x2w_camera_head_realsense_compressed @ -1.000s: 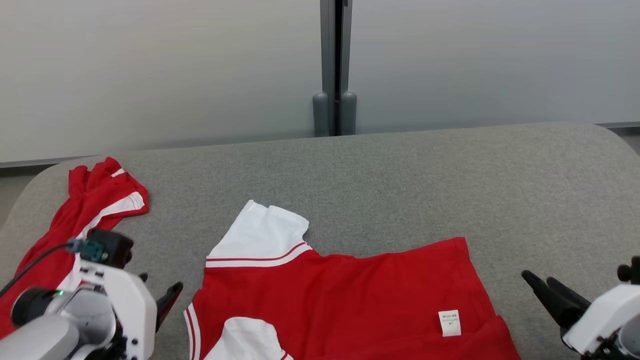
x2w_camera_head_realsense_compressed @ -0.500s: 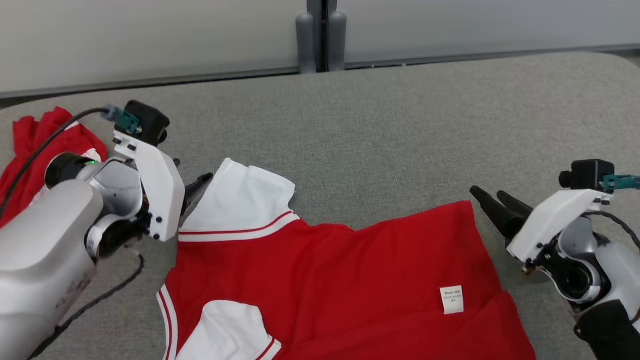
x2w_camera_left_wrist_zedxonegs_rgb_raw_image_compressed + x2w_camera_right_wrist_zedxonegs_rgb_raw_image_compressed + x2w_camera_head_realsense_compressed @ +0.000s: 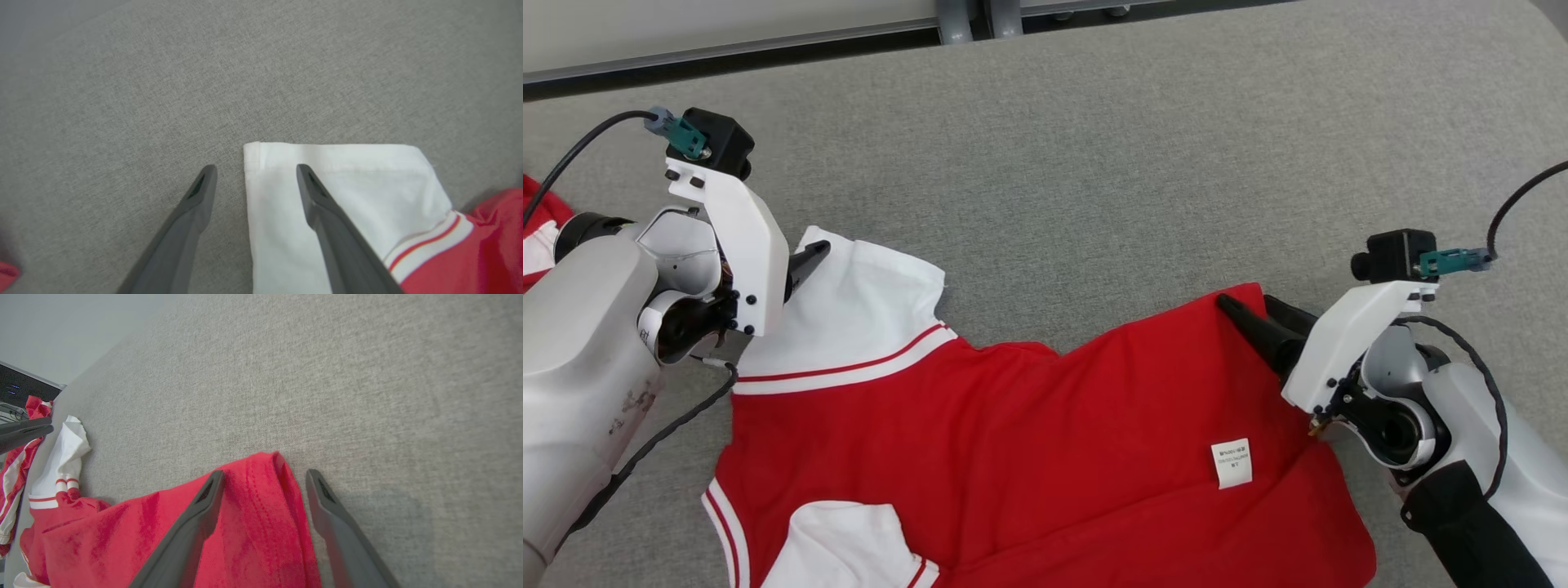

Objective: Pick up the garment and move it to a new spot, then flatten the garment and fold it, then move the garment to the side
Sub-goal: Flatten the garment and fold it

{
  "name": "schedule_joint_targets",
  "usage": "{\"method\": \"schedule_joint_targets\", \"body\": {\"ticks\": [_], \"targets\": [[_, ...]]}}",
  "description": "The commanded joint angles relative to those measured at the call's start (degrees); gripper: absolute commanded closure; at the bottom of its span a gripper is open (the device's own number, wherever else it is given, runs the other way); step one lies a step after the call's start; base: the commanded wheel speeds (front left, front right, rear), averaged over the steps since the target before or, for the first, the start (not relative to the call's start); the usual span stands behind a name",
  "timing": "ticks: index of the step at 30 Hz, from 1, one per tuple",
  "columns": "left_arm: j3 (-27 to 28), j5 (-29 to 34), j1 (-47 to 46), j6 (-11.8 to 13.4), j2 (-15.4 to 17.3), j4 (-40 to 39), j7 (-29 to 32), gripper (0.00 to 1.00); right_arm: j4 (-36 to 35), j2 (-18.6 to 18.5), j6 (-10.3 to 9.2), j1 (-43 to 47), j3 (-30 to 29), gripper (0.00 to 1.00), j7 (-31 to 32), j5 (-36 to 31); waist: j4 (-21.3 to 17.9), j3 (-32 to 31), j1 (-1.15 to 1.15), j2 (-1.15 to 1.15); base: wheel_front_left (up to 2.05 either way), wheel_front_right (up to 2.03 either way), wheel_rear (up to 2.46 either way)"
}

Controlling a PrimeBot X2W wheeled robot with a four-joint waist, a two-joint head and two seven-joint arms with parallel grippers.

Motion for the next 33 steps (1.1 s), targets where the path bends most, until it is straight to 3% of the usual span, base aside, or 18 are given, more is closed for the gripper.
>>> {"method": "schedule_joint_targets", "body": {"ticks": [1, 9, 13, 16, 17, 18, 19, 20, 21, 33], "targets": [[-0.3, -0.7, -0.8, -0.3, -0.3, 0.6, 0.6, 0.0, -0.3, 0.1, 0.09, -0.3, 0.8, 0.0, 0.6, 0.3, -1.2, 1.0, 0.0, 0.0, 0.0, 0.0, 0.0], [-2.3, -3.5, -1.8, -0.5, 0.3, 1.9, 3.3, 0.0, -2.2, 0.1, 0.09, -0.5, 3.6, 0.0, 0.2, 0.2, -2.7, 1.6, 0.0, 0.0, 0.0, 0.0, 0.0], [-2.9, -3.5, -2.0, -0.5, 0.4, 3.8, 2.7, 0.0, -2.3, 0.3, 0.08, -1.1, 4.1, 0.2, -0.3, 0.3, -2.9, 2.0, 0.0, 0.0, 0.0, 0.0, 0.0], [-3.2, -4.1, -2.0, -0.4, 0.0, 4.9, 1.9, 0.0, -2.0, 0.3, 0.09, -1.5, 4.2, 0.21, -0.8, 0.4, -2.8, 2.2, 0.0, 0.0, 0.0, 0.0, 0.0], [-3.3, -4.4, -2.1, -0.4, -0.2, 5.0, 1.7, 0.0, -1.9, 0.3, 0.09, -1.7, 4.3, 0.27, -1.0, 0.5, -2.8, 2.3, 0.0, 0.0, 0.0, 0.0, 0.0], [-3.5, -4.4, -2.2, -0.4, -0.2, 5.1, 1.5, 0.0, -1.8, 0.3, 0.08, -1.9, 4.4, 0.49, -1.0, 0.5, -2.7, 2.3, 0.0, 0.0, 0.0, 0.0, 0.0], [-3.7, -4.6, -2.2, -0.4, -0.3, 5.2, 1.4, 0.41, -1.7, 0.2, 0.09, -2.0, 4.5, 0.6, -1.1, 0.5, -2.6, 2.3, 0.0, 0.0, 0.0, 0.0, 0.0], [-3.9, -4.8, -2.3, -0.4, -0.4, 5.2, 1.2, 0.89, -1.6, 0.2, 0.09, -2.1, 4.6, 0.96, -1.1, 0.5, -2.6, 2.3, 0.0, 0.0, 0.0, 0.0, 0.0], [-4.2, -5.0, -2.4, -0.4, -0.4, 5.1, 1.1, 1.0, -1.6, 0.1, 0.09, -2.3, 4.8, 1.0, -1.2, 0.6, -2.5, 2.3, 0.0, 0.0, 0.0, 0.0, 0.0], [-6.5, -7.4, -1.0, -0.4, 1.5, 2.2, -4.0, 1.0, 0.1, -1.5, 0.09, -0.1, 4.0, 1.0, -6.6, 2.7, -0.1, -3.9, 0.0, 0.0, 0.0, 0.0, 0.0]]}}
